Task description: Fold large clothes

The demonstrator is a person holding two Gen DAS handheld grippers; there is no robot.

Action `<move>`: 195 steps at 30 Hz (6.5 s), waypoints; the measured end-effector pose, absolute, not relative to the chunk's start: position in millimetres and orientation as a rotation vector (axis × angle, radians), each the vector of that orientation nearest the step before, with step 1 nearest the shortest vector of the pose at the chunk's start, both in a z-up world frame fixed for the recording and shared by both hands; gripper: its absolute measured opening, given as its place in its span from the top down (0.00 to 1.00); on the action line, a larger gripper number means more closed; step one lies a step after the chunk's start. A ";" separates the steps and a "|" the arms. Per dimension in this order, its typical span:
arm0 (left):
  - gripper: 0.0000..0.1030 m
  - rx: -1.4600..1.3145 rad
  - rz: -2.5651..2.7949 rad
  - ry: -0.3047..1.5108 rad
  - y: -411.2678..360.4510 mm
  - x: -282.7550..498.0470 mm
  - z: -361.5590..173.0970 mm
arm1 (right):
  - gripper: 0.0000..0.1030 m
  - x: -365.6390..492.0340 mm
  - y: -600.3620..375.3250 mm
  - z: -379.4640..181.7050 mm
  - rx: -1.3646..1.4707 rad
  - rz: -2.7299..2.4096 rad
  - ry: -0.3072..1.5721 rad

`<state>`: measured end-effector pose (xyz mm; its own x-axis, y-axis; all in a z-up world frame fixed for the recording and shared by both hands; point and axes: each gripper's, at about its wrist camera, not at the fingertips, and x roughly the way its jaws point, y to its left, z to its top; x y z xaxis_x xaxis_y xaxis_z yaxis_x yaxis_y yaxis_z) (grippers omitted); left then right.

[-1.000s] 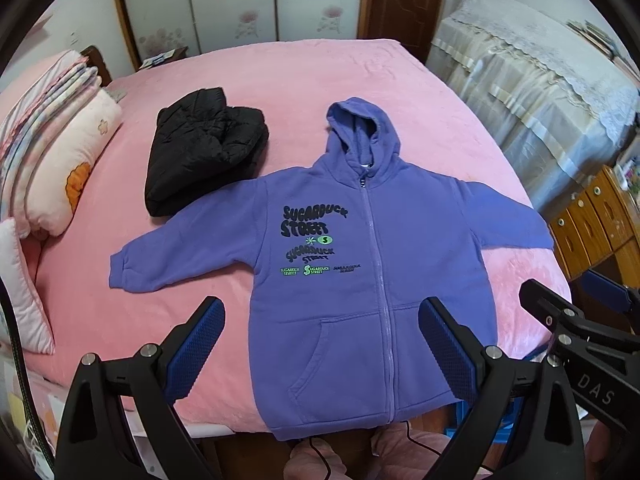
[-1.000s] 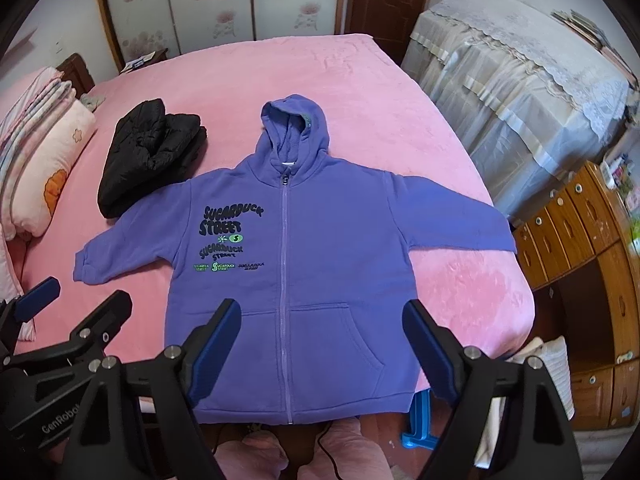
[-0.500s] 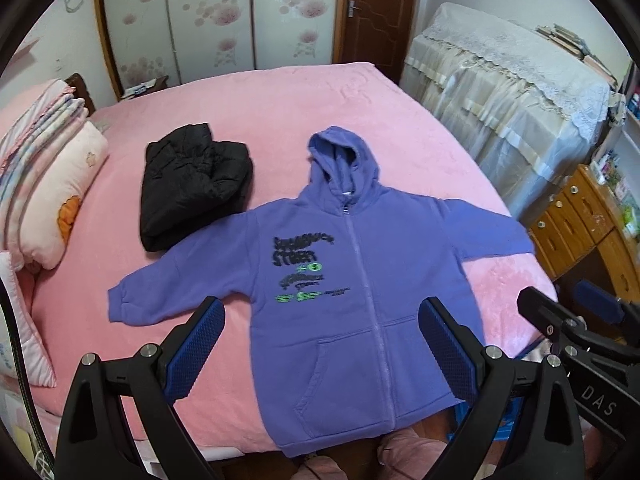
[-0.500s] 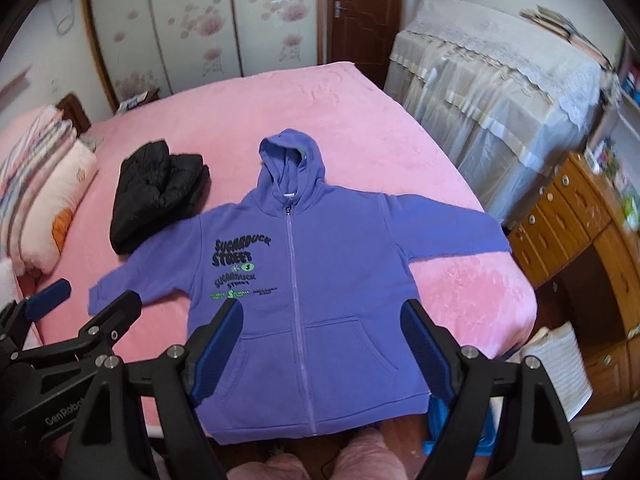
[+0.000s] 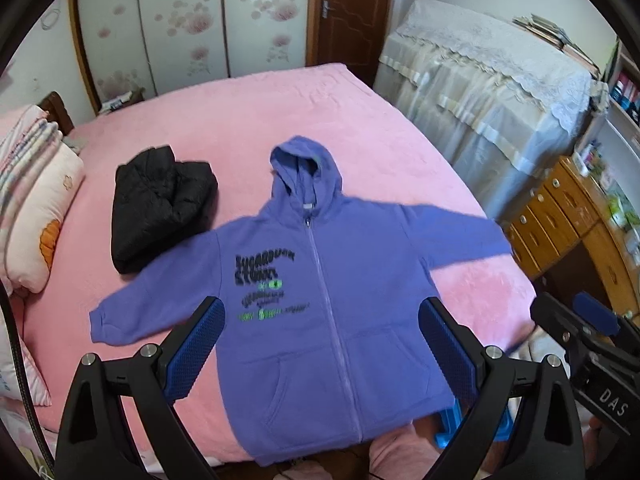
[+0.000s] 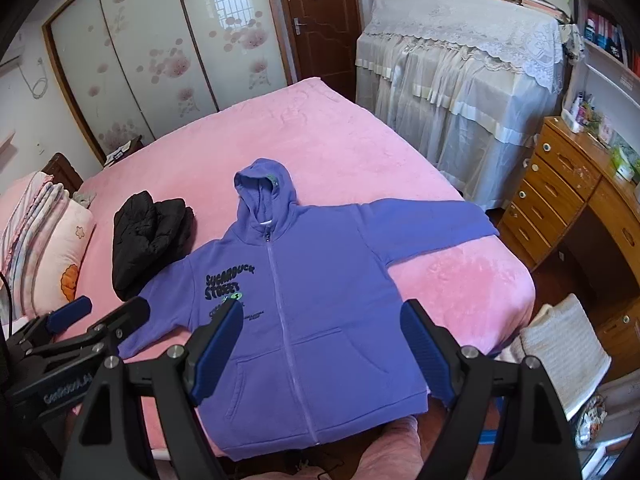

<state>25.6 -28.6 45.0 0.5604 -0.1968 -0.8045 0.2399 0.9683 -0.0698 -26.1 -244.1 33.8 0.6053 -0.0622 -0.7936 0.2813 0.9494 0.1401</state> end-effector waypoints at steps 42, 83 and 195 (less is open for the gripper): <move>0.06 0.263 -0.207 1.112 -440.7 235.7 -59.8 | 0.20 141.6 -634.6 -136.5 0.524 -0.210 0.998; 0.06 0.229 -0.141 1.167 -414.2 265.5 -133.6 | 0.88 172.4 -708.7 -268.4 0.818 -0.350 0.976; 0.91 -0.369 0.069 1.348 22.2 263.6 -331.9 | 0.61 215.2 -333.8 -315.8 -0.087 -0.133 1.185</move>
<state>263.6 22.2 -331.9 0.2288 -0.1621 -0.9599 -0.2587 0.9405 -0.2204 215.2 -333.8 -315.8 0.3701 -0.1490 -0.9170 0.0578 0.9888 -0.1374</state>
